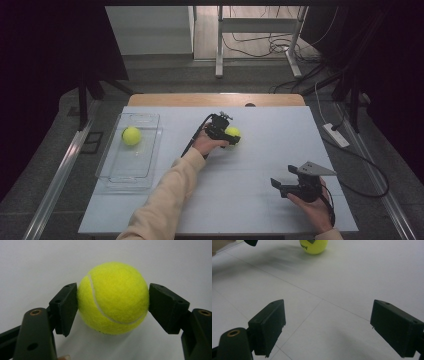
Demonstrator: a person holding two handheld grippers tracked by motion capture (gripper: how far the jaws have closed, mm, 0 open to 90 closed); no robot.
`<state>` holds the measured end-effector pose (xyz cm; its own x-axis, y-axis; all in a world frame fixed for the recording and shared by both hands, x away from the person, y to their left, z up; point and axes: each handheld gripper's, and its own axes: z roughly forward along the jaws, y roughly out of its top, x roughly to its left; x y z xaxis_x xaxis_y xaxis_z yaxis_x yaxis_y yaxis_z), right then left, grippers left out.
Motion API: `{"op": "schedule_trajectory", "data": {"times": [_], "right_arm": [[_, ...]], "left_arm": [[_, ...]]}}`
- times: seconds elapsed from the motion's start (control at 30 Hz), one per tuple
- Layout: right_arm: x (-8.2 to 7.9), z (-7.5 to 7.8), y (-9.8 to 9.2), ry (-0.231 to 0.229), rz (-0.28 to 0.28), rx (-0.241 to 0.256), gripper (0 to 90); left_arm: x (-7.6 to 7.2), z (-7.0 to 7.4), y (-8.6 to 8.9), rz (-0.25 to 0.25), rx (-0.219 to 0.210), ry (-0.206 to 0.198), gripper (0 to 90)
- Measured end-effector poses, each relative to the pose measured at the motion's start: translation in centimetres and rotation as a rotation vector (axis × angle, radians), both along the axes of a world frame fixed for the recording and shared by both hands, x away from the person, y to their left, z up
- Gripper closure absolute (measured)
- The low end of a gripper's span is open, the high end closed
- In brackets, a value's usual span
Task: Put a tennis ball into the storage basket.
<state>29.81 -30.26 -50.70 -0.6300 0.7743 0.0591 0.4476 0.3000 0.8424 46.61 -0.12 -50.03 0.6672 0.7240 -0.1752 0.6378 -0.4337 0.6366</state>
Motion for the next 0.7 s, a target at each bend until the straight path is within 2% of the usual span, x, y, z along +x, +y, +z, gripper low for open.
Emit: {"op": "schedule_trajectory", "data": {"times": [0.23, 0.7], "right_arm": [[0.0, 0.0, 0.0, -0.001, -0.001, -0.002, 13.0], [0.0, 0.0, -0.1, -0.002, -0.004, 0.0, 13.0]], "left_arm": [[0.0, 0.1, 0.1, -0.008, -0.004, 0.011, 28.3], [-0.5, 1.1, 0.5, -0.019, -0.021, -0.023, 28.5]]}}
